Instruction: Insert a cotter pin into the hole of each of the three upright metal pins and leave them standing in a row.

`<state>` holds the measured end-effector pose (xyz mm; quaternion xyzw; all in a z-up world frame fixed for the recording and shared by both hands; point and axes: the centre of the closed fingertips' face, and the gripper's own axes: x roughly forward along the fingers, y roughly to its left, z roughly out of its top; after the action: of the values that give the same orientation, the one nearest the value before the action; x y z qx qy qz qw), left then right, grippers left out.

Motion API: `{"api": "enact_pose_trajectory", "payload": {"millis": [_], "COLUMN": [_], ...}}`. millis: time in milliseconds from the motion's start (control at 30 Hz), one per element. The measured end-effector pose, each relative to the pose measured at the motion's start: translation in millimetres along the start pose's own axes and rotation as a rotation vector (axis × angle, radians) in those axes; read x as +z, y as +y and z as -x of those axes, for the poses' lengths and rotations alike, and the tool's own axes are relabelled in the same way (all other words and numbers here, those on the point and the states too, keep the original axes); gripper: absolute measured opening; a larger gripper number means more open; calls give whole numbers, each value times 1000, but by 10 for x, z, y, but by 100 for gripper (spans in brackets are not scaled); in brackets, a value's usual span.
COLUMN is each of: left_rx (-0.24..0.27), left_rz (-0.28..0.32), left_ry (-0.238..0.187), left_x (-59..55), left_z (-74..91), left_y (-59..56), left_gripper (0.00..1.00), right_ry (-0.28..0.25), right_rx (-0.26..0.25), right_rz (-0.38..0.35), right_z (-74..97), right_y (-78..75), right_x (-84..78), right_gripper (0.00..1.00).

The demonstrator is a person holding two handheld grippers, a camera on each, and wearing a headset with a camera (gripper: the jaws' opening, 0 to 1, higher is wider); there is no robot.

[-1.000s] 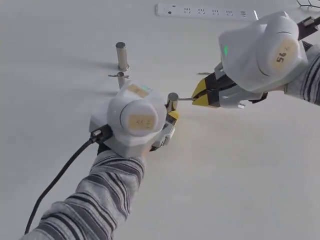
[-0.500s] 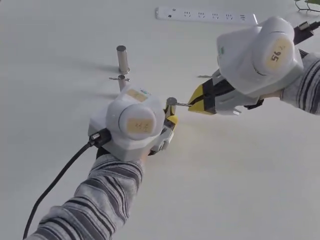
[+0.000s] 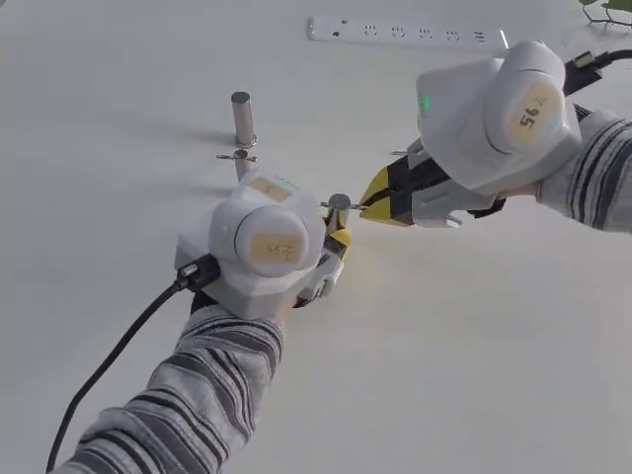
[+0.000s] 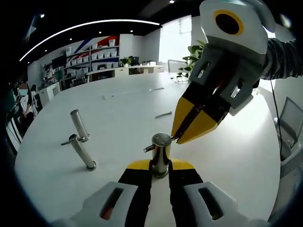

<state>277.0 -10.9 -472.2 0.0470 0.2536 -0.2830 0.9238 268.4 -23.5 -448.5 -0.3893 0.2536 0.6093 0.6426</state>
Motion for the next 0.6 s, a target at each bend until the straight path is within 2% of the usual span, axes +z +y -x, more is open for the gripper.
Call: {"api": "enact_pose_trajectory", "payload": {"millis": [600], "left_rx": [7], "left_rz": [21], "left_ry": [-4], "left_x": [-4], "left_z": [-3], "left_y": [1], "left_gripper": [10], "right_ry": [-25], "right_rx": [-19], "right_rz": [-34], "right_z": [-38], "right_y": [-19], "right_x": [49], "right_gripper": [2]}}
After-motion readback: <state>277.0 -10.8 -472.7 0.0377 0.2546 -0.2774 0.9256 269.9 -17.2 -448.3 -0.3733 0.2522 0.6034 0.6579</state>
